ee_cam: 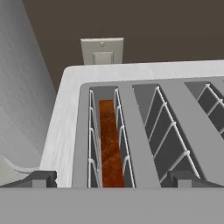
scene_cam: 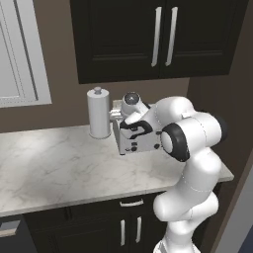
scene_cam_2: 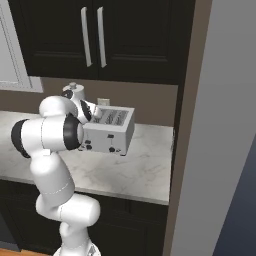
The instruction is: Start the toaster. Once the lever pops up, take the bread to the plate on the dining counter.
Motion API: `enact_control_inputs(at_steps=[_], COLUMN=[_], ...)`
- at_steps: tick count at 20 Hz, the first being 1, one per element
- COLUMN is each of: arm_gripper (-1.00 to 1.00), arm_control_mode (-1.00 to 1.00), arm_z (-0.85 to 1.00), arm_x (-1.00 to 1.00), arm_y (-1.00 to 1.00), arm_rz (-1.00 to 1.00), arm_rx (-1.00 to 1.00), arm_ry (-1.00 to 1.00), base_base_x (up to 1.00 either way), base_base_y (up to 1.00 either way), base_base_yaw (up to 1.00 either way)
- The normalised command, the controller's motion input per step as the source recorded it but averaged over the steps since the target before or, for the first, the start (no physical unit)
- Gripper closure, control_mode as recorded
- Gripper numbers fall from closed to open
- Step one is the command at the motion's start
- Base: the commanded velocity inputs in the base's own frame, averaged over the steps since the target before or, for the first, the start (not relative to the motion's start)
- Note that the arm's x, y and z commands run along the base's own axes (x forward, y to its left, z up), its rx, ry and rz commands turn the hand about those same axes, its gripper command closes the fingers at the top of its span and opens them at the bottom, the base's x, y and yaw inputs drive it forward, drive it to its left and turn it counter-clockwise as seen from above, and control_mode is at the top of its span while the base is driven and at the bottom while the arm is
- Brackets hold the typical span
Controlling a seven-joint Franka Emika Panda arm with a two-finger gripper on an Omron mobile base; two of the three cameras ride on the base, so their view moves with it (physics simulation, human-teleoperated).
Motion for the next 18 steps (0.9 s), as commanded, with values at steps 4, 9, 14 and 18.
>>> enact_control_inputs(at_steps=[4,9,14,18], arm_gripper=[-1.0,-1.0,-1.0,-1.0], arm_control_mode=[-1.0,-1.0,-1.0,-1.0], arm_z=[0.0,0.0,0.0,0.0], arm_x=[0.0,0.0,0.0,0.0], arm_y=[0.0,0.0,0.0,0.0], arm_rz=[0.0,0.0,0.0,0.0], arm_rx=[0.0,0.0,0.0,0.0], arm_ry=[0.0,0.0,0.0,0.0], base_base_x=[0.0,0.0,0.0,0.0], base_base_y=[0.0,0.0,0.0,0.0], base_base_yaw=[0.0,0.0,0.0,0.0])
